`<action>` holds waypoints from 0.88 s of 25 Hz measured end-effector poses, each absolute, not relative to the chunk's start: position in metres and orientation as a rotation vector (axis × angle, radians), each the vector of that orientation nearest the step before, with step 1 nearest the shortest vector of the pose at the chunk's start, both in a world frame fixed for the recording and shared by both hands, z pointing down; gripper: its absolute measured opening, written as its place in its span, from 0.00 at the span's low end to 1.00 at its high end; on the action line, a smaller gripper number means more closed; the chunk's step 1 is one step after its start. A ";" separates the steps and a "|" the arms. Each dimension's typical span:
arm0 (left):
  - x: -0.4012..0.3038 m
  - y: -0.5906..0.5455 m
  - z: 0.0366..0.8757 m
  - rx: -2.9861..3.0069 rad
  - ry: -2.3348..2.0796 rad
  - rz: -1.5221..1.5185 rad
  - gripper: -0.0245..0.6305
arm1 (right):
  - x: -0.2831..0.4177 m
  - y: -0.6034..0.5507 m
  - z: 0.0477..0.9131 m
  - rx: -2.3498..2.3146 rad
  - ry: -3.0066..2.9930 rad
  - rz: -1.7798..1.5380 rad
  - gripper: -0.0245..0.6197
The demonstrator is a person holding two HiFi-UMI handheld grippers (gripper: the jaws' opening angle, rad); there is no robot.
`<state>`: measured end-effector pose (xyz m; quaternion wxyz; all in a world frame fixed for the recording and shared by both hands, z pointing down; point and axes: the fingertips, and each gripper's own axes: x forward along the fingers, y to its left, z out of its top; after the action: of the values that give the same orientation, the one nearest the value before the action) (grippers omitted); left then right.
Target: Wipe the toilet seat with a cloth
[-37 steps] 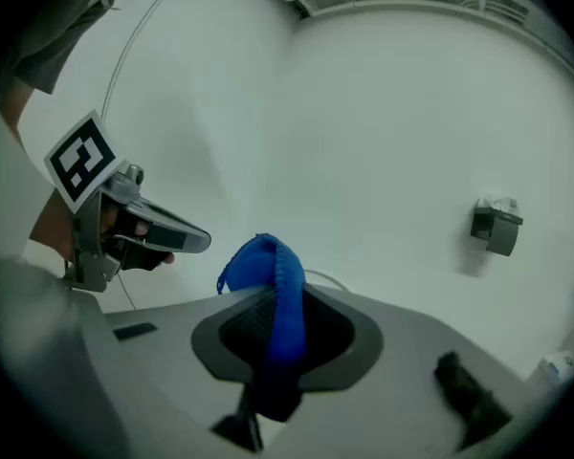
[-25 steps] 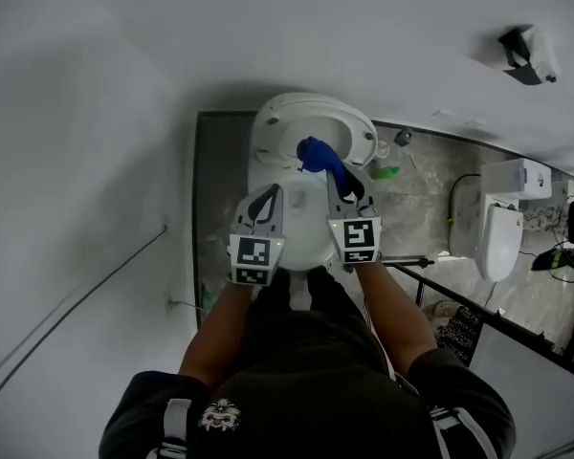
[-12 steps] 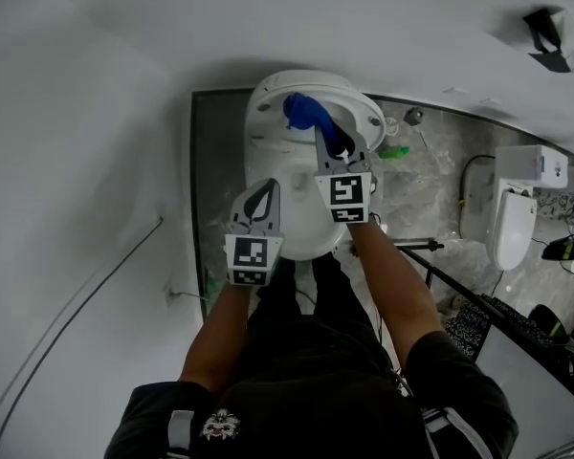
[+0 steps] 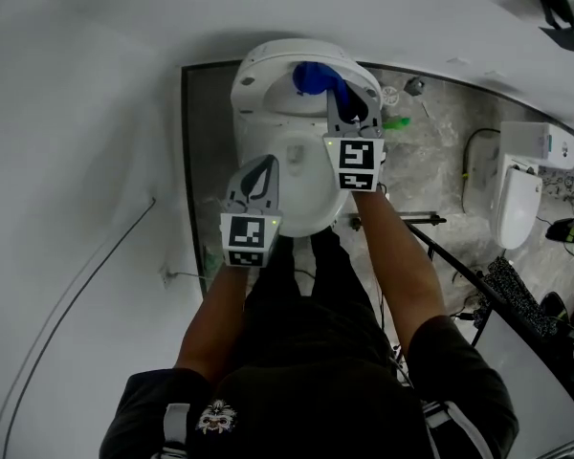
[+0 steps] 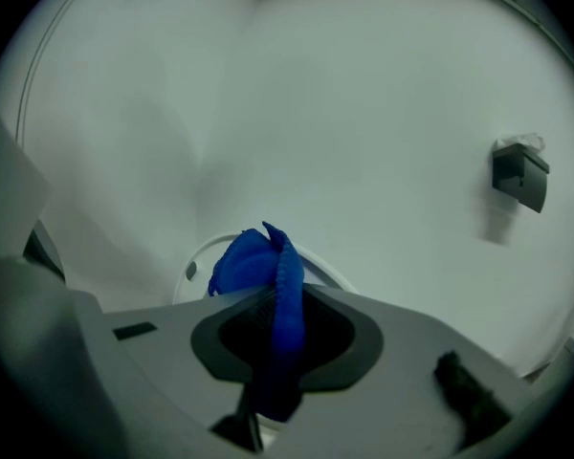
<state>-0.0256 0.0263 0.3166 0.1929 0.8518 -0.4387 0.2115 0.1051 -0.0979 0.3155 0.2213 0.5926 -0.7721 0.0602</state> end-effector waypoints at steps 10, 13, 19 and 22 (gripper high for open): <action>0.007 0.057 0.336 2.360 -1.132 0.641 0.05 | 0.161 -0.084 0.333 1.720 -2.043 0.213 0.14; 0.013 0.059 0.342 2.363 -1.120 0.653 0.05 | 0.176 -0.078 0.342 1.739 -2.013 0.229 0.14; 0.024 0.062 0.356 2.355 -1.101 0.670 0.05 | 0.190 -0.068 0.360 1.744 -1.994 0.234 0.14; 0.029 0.068 0.364 2.349 -1.084 0.681 0.05 | 0.192 -0.063 0.369 1.741 -1.992 0.247 0.14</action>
<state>0.0294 0.0677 0.3638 0.2312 0.8543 -0.3942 0.2476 0.1919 -0.0633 0.3692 0.2401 0.6361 -0.7278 0.0903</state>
